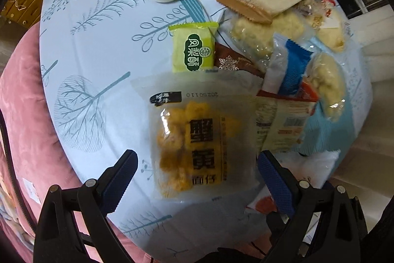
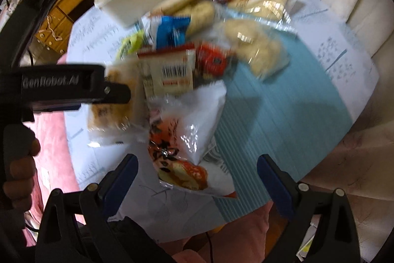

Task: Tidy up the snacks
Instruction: 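Grasp the yellow-labelled bread bag with the left gripper while the right grasps the white-red chip bag, then carry both bags to the white tray and release them inside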

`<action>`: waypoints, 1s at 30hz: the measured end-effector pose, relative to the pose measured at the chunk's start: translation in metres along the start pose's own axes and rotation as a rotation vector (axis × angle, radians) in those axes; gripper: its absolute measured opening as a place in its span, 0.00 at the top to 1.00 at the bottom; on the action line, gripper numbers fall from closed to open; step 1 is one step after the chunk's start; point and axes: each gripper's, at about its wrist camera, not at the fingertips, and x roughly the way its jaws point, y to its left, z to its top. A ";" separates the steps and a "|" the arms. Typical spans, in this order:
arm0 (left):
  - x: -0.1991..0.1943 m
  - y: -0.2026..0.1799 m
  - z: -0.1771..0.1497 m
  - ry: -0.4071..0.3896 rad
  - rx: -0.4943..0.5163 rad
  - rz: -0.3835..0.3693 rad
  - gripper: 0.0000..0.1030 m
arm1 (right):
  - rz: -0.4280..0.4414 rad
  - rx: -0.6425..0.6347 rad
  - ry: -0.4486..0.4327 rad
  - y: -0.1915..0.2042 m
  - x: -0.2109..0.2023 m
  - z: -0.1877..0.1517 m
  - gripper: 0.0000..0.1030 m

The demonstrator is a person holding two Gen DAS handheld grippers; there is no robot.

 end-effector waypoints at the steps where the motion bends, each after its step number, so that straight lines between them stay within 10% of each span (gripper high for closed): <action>1: 0.004 -0.001 0.002 0.000 -0.009 -0.006 0.05 | -0.010 -0.006 0.006 0.001 0.005 -0.001 0.10; 12: 0.037 0.007 0.015 0.057 -0.090 -0.060 0.21 | -0.036 -0.032 0.004 0.005 0.018 0.006 0.47; 30: 0.004 0.056 -0.046 0.151 -0.246 -0.093 0.32 | -0.023 0.078 0.254 -0.015 -0.020 0.041 0.51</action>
